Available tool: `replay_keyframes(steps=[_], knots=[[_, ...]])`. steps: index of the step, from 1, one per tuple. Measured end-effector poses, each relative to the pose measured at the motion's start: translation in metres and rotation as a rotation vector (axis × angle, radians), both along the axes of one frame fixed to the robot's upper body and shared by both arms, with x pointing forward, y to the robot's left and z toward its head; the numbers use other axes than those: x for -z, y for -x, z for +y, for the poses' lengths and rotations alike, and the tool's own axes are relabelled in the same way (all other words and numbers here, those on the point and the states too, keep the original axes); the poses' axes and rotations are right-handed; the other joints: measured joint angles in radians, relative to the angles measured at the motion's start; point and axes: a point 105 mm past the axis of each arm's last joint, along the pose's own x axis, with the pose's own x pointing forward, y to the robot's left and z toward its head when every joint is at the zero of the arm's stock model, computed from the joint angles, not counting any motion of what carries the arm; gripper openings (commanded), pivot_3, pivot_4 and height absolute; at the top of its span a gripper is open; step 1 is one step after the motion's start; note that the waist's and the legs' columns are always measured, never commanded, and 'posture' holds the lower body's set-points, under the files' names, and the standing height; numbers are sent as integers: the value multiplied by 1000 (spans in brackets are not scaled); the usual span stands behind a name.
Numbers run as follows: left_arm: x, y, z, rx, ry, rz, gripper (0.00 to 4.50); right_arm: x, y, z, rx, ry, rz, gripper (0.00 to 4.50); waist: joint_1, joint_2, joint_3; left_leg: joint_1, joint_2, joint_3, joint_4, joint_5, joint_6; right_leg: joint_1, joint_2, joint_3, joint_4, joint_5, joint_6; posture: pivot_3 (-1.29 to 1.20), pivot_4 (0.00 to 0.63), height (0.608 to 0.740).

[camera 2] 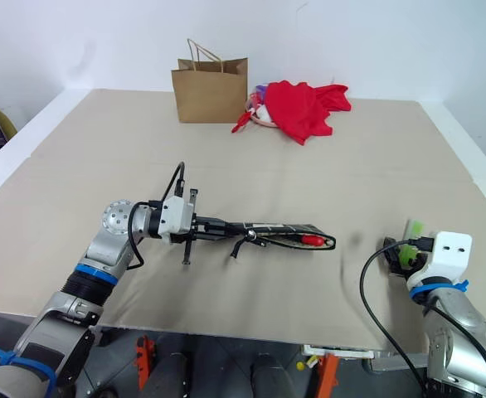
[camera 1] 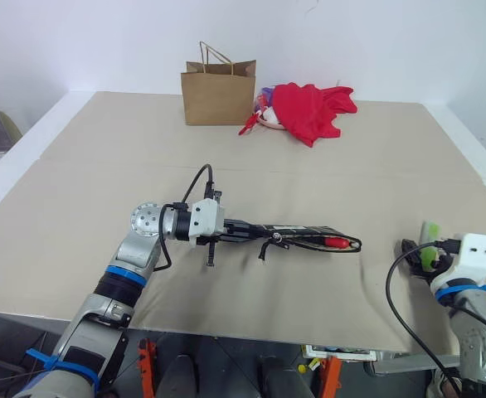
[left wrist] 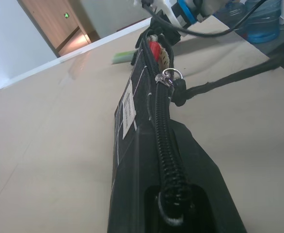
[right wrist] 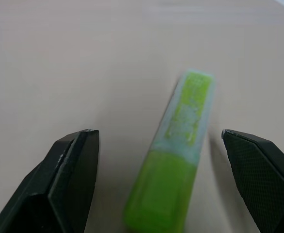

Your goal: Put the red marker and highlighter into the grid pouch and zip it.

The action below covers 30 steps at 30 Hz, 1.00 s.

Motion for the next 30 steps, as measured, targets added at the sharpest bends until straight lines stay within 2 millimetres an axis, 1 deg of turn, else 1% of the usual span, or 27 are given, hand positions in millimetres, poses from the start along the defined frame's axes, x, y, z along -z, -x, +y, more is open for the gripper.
replay_keyframes(steps=[2, 3, 5, 6, 7, 8, 9, 10, 11, 15, 17, 18, 19, 20, 21, 23, 25, 26, 28, 29, 30], knots=[[0, 0, 0, -2, 1, -2, 0, 3, -1, -2, 25, -5, 2, 4371, 0, 0, 0, 0, 0, 0, 0, 0, 0, 0, 0, 0, 0, 0, 0, 0, 150, 740], [-1, 0, 0, -4, 4, -5, 0, 6, 0, -4, 49, -1, 9, 3864, 0, -1, -1, 0, 0, 0, 0, 0, 0, 1, 0, 0, 0, 0, 0, 0, 150, 740], [-3, 0, -1, -7, 10, -13, 0, 9, 1, -5, 75, 3, 15, 3196, 5, -1, -1, 0, 0, 0, 2, 0, 0, 2, 0, 0, 0, -1, -2, 0, 150, 740], [-4, 0, -1, -7, 10, -17, 0, 9, 2, -6, 97, 8, 19, 2687, 10, -1, -1, 0, 0, 0, 3, 0, 0, 4, 0, 0, -1, -2, -3, 0, 150, 740], [-3, 0, 0, -9, 9, -16, 0, 10, 2, -8, 110, 20, 26, 2038, 15, -1, -1, 0, 0, 0, 4, 1, 0, 6, 0, 0, -1, -2, -3, 0, 150, 740], [-3, 0, 0, -10, 9, -16, 0, 10, 2, -8, 111, 21, 27, 2038, 15, -1, -1, 0, 0, 0, 4, 1, 0, 6, 0, 0, -1, -3, -3, 0, 150, 740], [-3, 0, 0, -11, 7, -14, 0, 11, 3, -9, 127, 24, 37, 1444, 16, -2, -1, 0, 0, 0, 4, 2, -1, 8, 0, 0, -2, -4, -3, 0, 150, 740], [-3, 0, 0, -11, 8, -14, 0, 11, 3, -9, 128, 24, 38, 1225, 17, -2, -1, 0, 0, 0, 4, 3, -1, 9, 0, 0, -2, -4, -3, 0, 150, 740], [-3, 0, 0, -11, 8, -14, 0, 11, 4, -10, 130, 31, 45, 1134, 17, -2, -1, 0, -1, 0, 4, 3, -1, 10, 0, 0, -2, -5, -3, 0, 150, 740], [-3, 0, 0, -11, 9, -14, 0, 7, 6, -7, 116, 62, 59, 1126, 17, -3, -1, 0, -1, 0, 3, 3, -1, 10, 0, 0, -2, -6, -3, 0, 150, 740], [-3, 0, 0, -11, 9, -15, 0, 1, 7, 0, 53, 101, 67, 1126, 16, -3, -1, 0, -1, 0, 0, 3, -1, 9, 0, -1, -2, -8, -3, 0, 150, 740], [-2, 0, 1, -12, 7, -13, 0, -3, 7, 6, -6, 115, 69, 1126, 15, -3, -1, 0, -1, 0, -1, 3, -1, 9, 0, -1, -2, -8, -2, 0, 150, 740], [-2, 0, 0, -12, 7, -11, 0, -12, 1, 22, -140, 125, 51, 1126, 8, 0, 0, 0, -1, 1, -1, 2, -1, 8, 0, 0, -2, -7, 0, 0, 150, 740], [-1, 0, -1, -6, 6, -8, 0, -28, -4, 37, -261, 146, 10, 1126, 2, 2, 1, 0, -1, 2, -1, 2, -1, 8, 0, 1, -2, -6, 1, 0, 150, 740], [-1, 1, -2, -3, 6, -8, 0, -39, -6, 46, -329, 161, -21, 1126, -3, 3, 2, 0, -1, 2, -2, 2, -1, 8, 0, 1, -1, -7, 1, 0, 150, 740], [-1, 1, -3, 3, 5, -7, 0, -82, -9, 71, -537, 235, -125, 1126, -9, 3, 2, 0, -1, 1, -3, 3, 0, 8, 0, 0, -1, -7, 1, 0, 150, 740], [0, 3, -3, 15, -2, -6, 0, -118, 1, 98, -774, 306, -189, 1126, -10, 3, 2, 0, -1, 0, -3, 3, 0, 8, 0, -1, -1, -8, 1, 0, 150, 740], [0, 3, -3, 19, -4, -6, 0, -128, 9, 109, -873, 327, -201, 1126, -10, 2, 2, 0, -1, 0, -4, 3, 0, 8, 0, -1, -1, -8, 1, 0, 150, 740], [1, 3, -3, 24, -9, -3, 0, -137, 29, 134, -1097, 342, -190, 1126, -9, -1, 3, -1, -1, 0, -4, 2, 0, 9, 0, -2, -1, -9, 1, 0, 150, 740], [1, 3, -3, 26, -11, -2, 0, -137, 31, 137, -1126, 342, -183, 1126, -9, -1, 3, -1, -1, 0, -4, 2, 0, 9, 0, -2, -2, -10, 1, 0, 150, 740], [2, 3, -3, 28, -13, 3, 0, -136, 38, 141, -1192, 335, -153, 1126, -8, -1, 3, -2, -1, 0, -4, 2, -1, 9, -1, -2, -2, -10, 1, 0, 150, 740]])
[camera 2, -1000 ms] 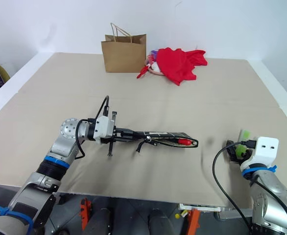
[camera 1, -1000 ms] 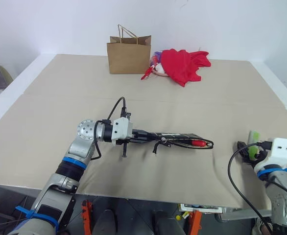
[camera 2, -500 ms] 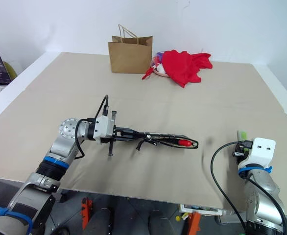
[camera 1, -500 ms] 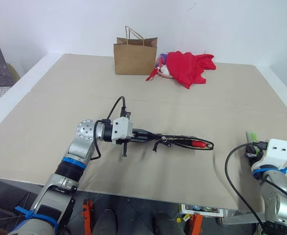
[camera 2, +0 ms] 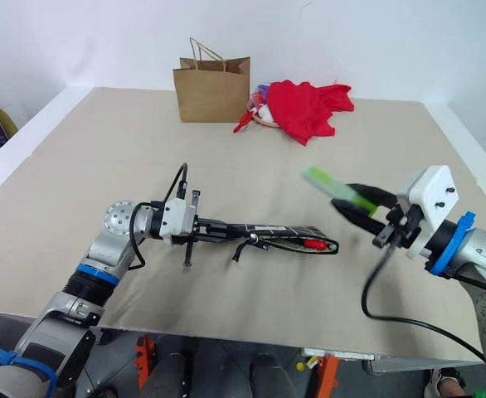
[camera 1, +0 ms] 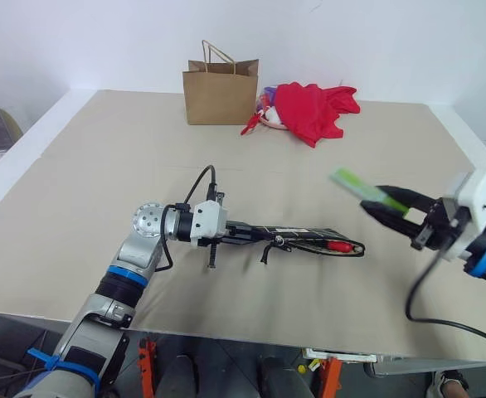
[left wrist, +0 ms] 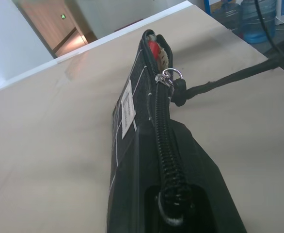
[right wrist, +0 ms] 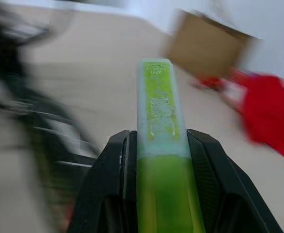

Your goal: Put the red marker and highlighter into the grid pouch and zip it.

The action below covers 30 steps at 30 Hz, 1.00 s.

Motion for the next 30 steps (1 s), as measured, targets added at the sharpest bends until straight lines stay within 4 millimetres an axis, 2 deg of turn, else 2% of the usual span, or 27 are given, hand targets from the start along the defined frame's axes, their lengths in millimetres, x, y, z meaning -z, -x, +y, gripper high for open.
replay_keyframes(steps=[3, 6, 9, 17, 22, 27, 28, 30], knots=[[1, -1, 0, 2, 0, 5, 0, 19, 22, 3, -133, 116, 188, 1126, 6, -1, 0, 0, -1, 0, 0, 0, 0, 0, -1, 0, 0, 0, 0, 0, 150, 740], [0, 0, -2, 4, 5, 6, 0, 30, 27, -2, -153, 172, 230, 1126, 10, -1, 1, 0, -1, 0, 1, 0, 0, 0, -1, 0, 0, 0, 0, 0, 150, 740], [0, 0, -6, 8, 19, 11, 0, 38, 20, -19, -105, 219, 237, 1126, 9, -2, 1, 1, -1, 0, 2, 0, 0, 0, -1, 0, 0, 1, 0, 0, 150, 740], [-2, 0, -7, 1, 25, 14, 0, 44, 13, -22, -102, 240, 245, 1126, 11, -2, 1, 0, -1, 0, 2, 0, 0, 0, -1, 0, 0, 1, 1, 0, 150, 740], [-4, 1, -8, 2, 30, 12, 0, 48, 8, -15, -122, 250, 253, 1126, 11, -2, 1, 1, -1, 0, 2, 0, 0, 0, -1, 0, 0, 1, 1, 0, 150, 740], [-7, 1, -12, 0, 46, 14, 0, 45, -4, 3, -140, 223, 241, 1126, 12, -2, 1, 1, -1, 0, 2, 0, 0, 0, -1, 0, 0, 1, 1, 0, 150, 740], [-7, 1, -12, -1, 47, 16, 0, 45, -5, 5, -142, 216, 246, 1626, 12, -2, 1, 1, -1, 0, 2, 0, 0, 0, -1, 0, 0, 1, 1, 0, 150, 740], [-8, 1, -13, -2, 48, 16, 0, 45, -7, 11, -152, 208, 252, 2238, 13, -2, 1, 0, -1, 0, 2, 0, 0, 0, -1, 0, 0, 0, 1, 0, 150, 740]])
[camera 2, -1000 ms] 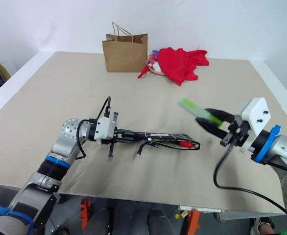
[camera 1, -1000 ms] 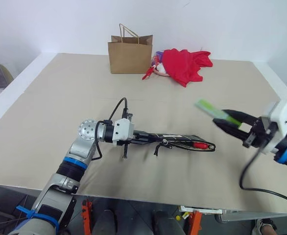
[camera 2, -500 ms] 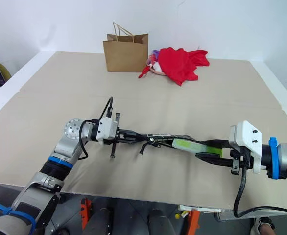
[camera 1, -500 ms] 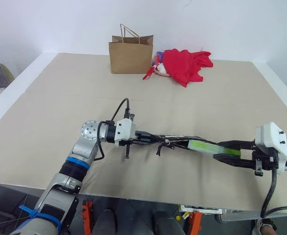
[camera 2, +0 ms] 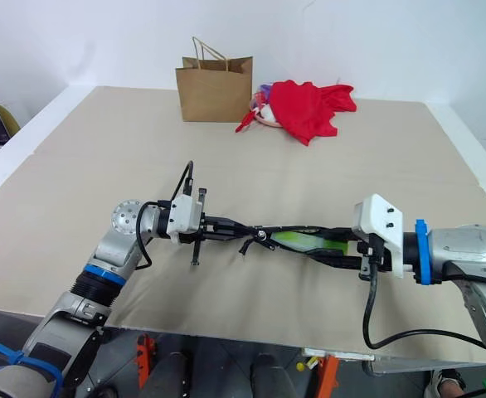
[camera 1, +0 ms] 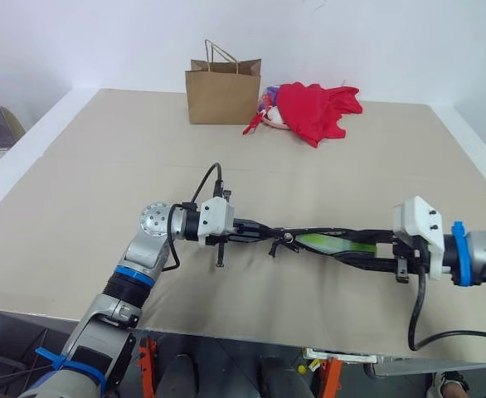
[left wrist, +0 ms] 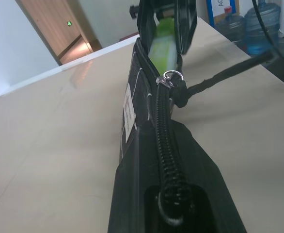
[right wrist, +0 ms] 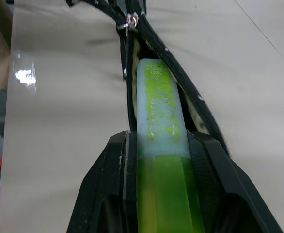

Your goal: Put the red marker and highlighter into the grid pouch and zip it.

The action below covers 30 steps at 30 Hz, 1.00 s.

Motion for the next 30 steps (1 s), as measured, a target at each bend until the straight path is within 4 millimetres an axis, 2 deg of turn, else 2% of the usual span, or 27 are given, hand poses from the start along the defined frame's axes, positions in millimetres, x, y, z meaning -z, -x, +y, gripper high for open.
replay_keyframes(steps=[1, 2, 4, 5, 6, 7, 12, 13, 15, 19, 20, 22, 23, 24, 26, 29, 30], knots=[[0, 0, 0, 0, 1, 0, 0, -1, 0, 1, -3, -2, -1, 2512, 0, 0, 0, 0, 0, 0, 0, 0, 0, 0, 0, 0, 0, 0, 0, 0, 150, 740], [-1, 1, 0, 1, 2, -3, 0, -2, -1, 3, -7, -6, 0, 3129, 1, 0, 0, 0, 0, 0, 0, 0, 0, 0, 0, 0, 0, 0, 0, 0, 150, 740], [-2, 1, -1, 3, 3, -8, 0, -3, 0, 4, -11, -12, 4, 3842, 2, 0, 0, 0, 0, 0, 0, 0, 0, 0, 0, 0, 0, 0, 0, 0, 150, 740], [-2, 1, -1, 3, 3, -9, 0, -3, 1, 5, -26, -10, 1, 4399, 3, 0, 0, 0, 0, 0, 0, 0, 0, 0, 0, 0, 0, 0, 0, 0, 150, 740], [-2, 2, -1, 3, 3, -10, 0, -2, 7, 8, -63, -4, -5, 4399, 5, 0, 0, 0, 0, 0, -1, 0, 0, 0, 0, 0, 0, -1, 0, 0, 150, 740], [-2, 1, 0, 0, 0, -3, 0, -1, 21, 20, -175, -12, -51, 4399, 6, 0, 0, 0, 0, 0, -1, 0, 0, 0, 0, 0, 0, -1, 0, 0, 150, 740], [-2, 1, 0, 0, -1, -3, 0, -3, 28, 28, -240, -21, -90, 4399, 6, 0, 0, 0, 0, 0, -1, 0, 0, 0, 0, 0, 0, -1, 0, 0, 150, 740], [-2, 1, 0, -1, -1, -1, 0, -14, 25, 50, -299, -94, -300, 4399, 2, -1, 0, 1, 0, 0, 0, 0, 0, 0, 0, 0, 0, 0, 0, 0, 150, 740], [-2, 3, -2, 7, 3, -2, 0, -18, 19, 60, -309, -87, -379, 4399, 1, -1, 1, 1, 0, 0, 0, 1, -2, 0, 0, 0, 0, 1, 0, 0, 150, 740], [-2, 3, -2, 8, 3, -2, 0, -20, 13, 63, -307, -83, -418, 4399, 4, -2, 1, 1, 0, 0, 0, 1, -2, 0, 0, 0, 0, 1, 0, 0, 150, 740], [-2, 3, -3, 8, 6, -1, 0, -9, 2, 72, -313, -77, -426, 4399, 8, -3, 1, 1, 0, 0, -1, 1, -2, 0, 0, 0, 0, 1, 0, 0, 150, 740], [-2, 3, -5, 11, 12, 2, 0, -5, -1, 76, -322, -53, -438, 4399, 8, -2, 1, 1, 0, 0, -2, 1, -2, 0, 0, 0, 0, 1, 0, 0, 150, 740], [-2, 3, -5, 11, 12, 2, 0, -4, -1, 76, -323, -52, -439, 4019, 8, -3, 1, 1, 0, 0, -2, 1, -2, 0, 0, -1, 0, 1, 0, 0, 150, 740], [-2, 3, -5, 10, 13, 2, 0, -3, -2, 77, -329, -42, -447, 3888, 9, -3, 1, 1, 0, 0, -2, 1, -2, 0, 0, 0, 0, 1, 0, 0, 150, 740], [-3, 3, -5, 8, 14, 2, 0, -2, -3, 79, -340, -30, -462, 3325, 9, -3, 1, 1, 0, 0, -2, 1, -2, 0, 0, 0, 0, 0, 0, 0, 150, 740], [-4, 3, -6, 3, 21, -1, 0, -2, -4, 87, -375, -27, -501, 1883, 9, -2, 1, 1, 0, 0, -2, 1, -2, 0, 0, -1, 0, 1, -1, 0, 150, 740], [-4, 3, -6, 3, 22, -1, 0, -2, -4, 87, -378, -26, -507, 1596, 9, -3, 1, 1, 0, 0, -2, 1, -2, 0, 0, -1, 0, 1, -1, 0, 150, 740]])
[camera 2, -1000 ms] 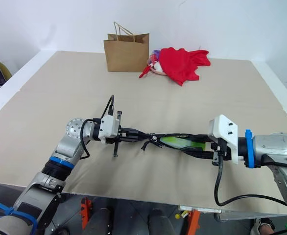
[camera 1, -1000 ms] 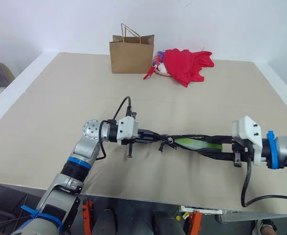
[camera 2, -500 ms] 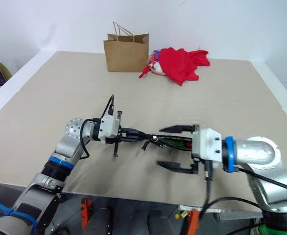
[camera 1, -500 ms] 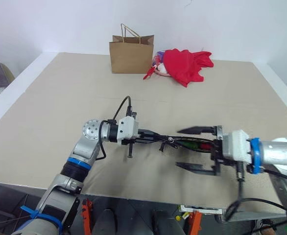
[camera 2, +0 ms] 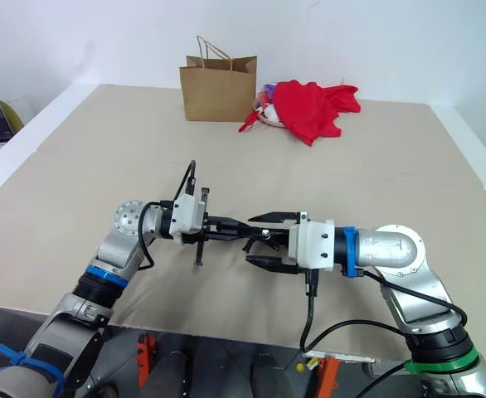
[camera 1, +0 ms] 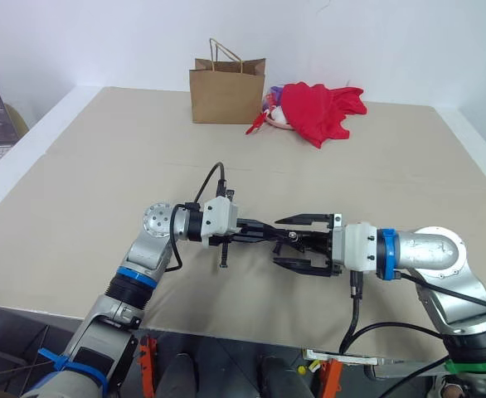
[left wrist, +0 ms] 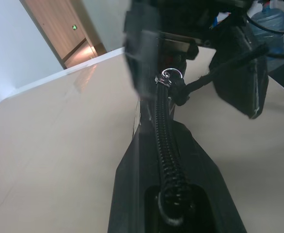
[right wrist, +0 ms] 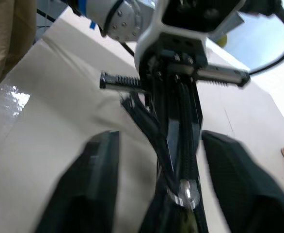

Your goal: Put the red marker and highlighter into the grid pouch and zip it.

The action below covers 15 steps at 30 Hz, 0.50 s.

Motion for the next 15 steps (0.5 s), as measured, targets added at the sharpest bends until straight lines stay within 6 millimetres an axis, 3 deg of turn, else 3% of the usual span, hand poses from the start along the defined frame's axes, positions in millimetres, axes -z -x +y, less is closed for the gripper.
replay_keyframes(steps=[1, 3, 4, 15], knots=[[0, 0, 0, 0, 0, 0, 0, -1, 0, 0, -2, -1, -6, 1077, 0, 0, 0, 0, 0, 0, 0, 0, 0, 0, 0, 0, 0, 0, 0, 0, 150, 740], [0, 0, 0, -1, -1, 0, 0, -1, -1, 0, -4, -5, -12, 582, 0, 0, 0, 0, 0, 0, 0, 0, 0, 0, 0, 0, 0, 0, 0, 0, 150, 740], [0, 0, 0, -1, 0, 0, 0, -3, 0, 1, -12, -9, -23, 64, 0, 0, 0, 0, 0, 0, 0, 0, 0, 0, 0, 0, 0, 0, 0, 0, 150, 740], [1, 0, 2, 0, -9, -9, 0, -7, 9, 0, -23, -94, 60, 64, 0, 0, 0, 0, 0, 0, 0, 0, 0, 0, 0, 0, 0, 0, 0, 0, 150, 740]])
